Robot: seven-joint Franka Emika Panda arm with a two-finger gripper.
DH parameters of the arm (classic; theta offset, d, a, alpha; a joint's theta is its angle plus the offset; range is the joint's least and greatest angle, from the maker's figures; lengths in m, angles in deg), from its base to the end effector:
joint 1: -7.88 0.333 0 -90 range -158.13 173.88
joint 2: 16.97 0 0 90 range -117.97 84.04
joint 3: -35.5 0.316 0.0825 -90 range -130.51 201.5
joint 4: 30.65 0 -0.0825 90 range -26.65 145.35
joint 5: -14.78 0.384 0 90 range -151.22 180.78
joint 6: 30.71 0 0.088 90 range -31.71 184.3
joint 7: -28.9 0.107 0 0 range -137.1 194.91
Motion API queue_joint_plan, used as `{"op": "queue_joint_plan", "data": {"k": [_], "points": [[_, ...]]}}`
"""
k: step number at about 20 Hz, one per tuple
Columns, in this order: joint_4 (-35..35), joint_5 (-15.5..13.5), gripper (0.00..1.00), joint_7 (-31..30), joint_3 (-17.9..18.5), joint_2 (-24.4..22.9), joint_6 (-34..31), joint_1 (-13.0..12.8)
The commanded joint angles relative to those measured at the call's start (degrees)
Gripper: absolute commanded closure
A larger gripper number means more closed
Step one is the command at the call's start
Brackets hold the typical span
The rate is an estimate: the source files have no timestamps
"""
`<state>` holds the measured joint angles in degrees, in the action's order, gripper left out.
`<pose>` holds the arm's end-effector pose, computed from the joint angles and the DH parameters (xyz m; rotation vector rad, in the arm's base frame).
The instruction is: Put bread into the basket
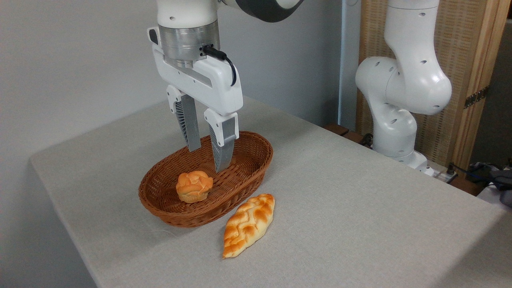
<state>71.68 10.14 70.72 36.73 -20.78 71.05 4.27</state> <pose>0.5465 -0.0294 0.5769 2.8635 -1.1390 0.1242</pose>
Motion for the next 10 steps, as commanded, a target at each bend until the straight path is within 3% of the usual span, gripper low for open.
{"op": "queue_joint_plan", "data": {"k": [1,10], "points": [[-0.82,-0.55,0.0,3.53,0.53,0.03,-3.67,-0.7],[-0.38,0.16,0.0,3.27,0.7,0.12,-4.2,-0.7]]}}
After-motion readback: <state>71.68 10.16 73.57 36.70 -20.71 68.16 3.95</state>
